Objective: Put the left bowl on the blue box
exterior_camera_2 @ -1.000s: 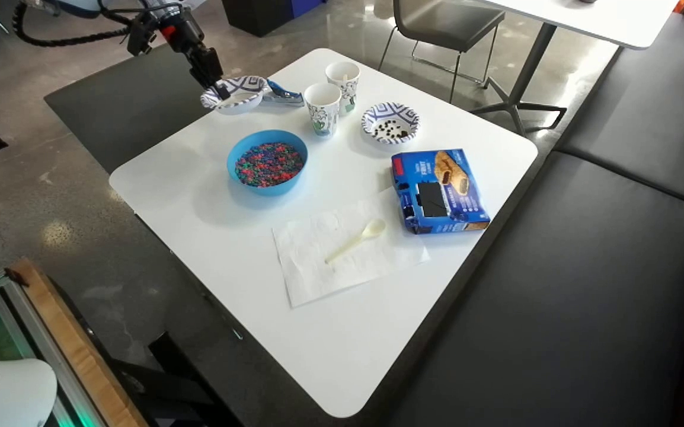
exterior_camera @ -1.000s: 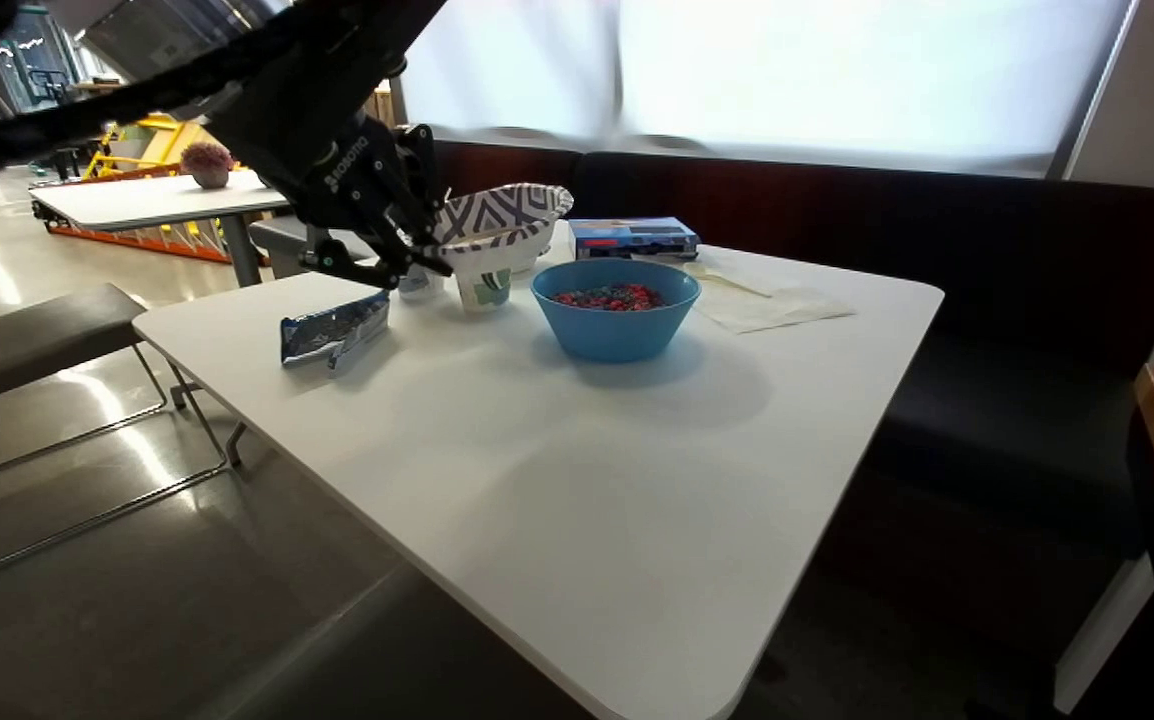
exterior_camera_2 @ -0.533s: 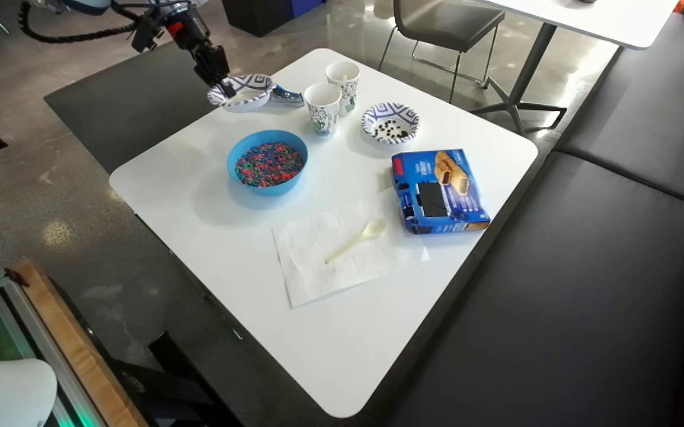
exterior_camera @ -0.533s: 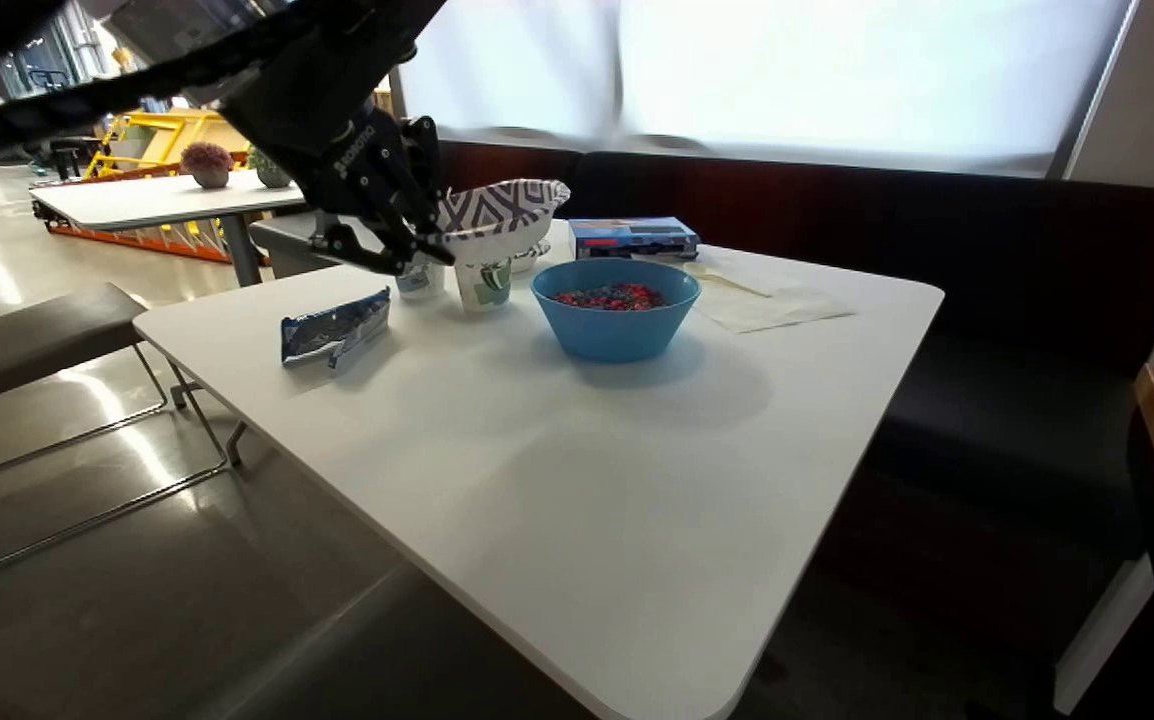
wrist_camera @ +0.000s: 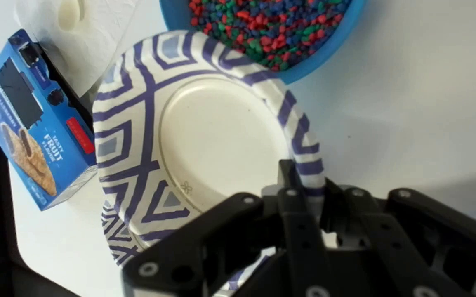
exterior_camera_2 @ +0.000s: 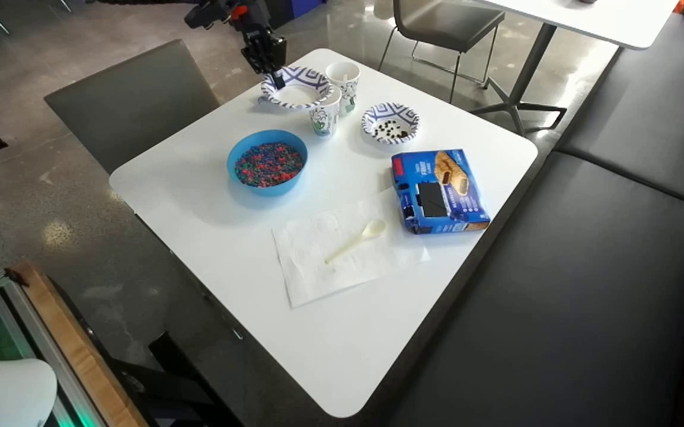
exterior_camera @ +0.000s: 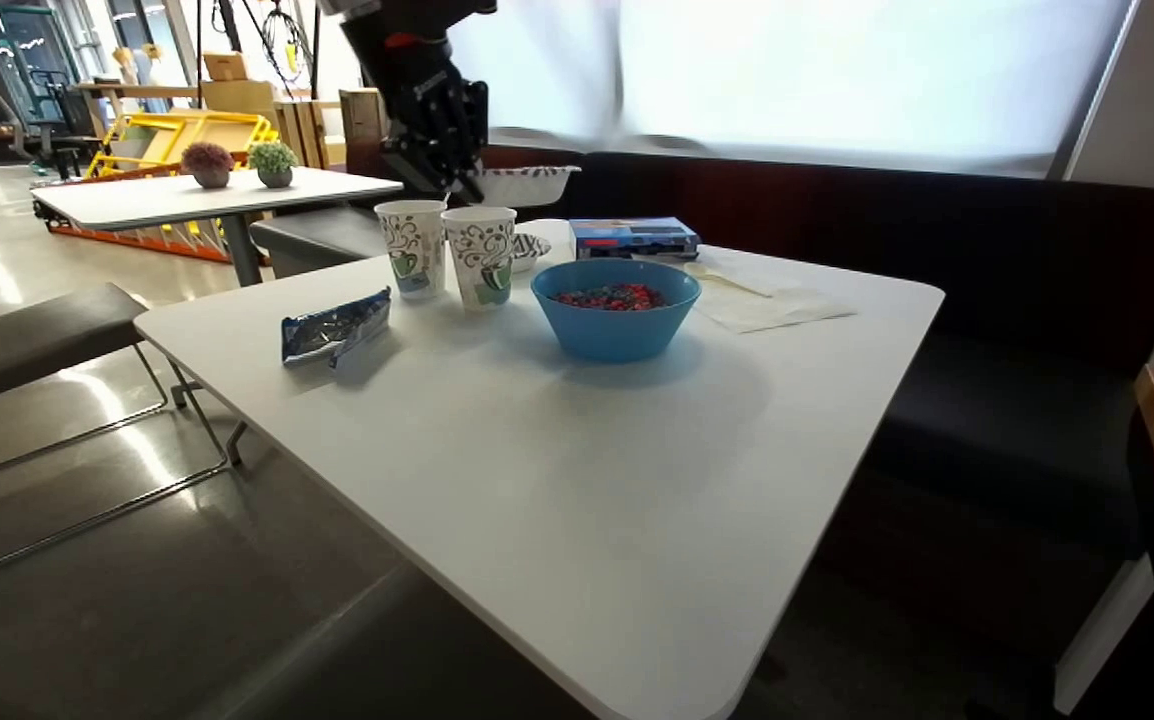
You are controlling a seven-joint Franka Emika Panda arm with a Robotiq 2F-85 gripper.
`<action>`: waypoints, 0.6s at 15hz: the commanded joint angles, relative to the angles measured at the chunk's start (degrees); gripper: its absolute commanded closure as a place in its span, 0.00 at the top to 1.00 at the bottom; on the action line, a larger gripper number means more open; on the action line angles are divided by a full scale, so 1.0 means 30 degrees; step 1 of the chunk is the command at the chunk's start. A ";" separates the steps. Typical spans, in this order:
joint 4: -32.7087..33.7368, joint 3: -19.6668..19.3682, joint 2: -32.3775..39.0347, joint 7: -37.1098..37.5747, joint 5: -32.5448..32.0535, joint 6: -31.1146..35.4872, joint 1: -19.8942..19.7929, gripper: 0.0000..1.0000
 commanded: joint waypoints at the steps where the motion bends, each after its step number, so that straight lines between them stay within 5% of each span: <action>1: 0.0769 -0.0085 0.0157 -0.1190 0.3017 0.0146 -0.1775 0.02; 5: 0.2379 -0.0377 0.0962 -0.1043 0.5404 -0.0010 -0.2959 0.02; 7: 0.3396 -0.1078 0.1552 -0.0410 0.4695 0.0213 -0.2536 0.02; 9: 0.2195 -0.1034 0.0650 -0.1108 0.4903 0.0056 -0.2776 0.07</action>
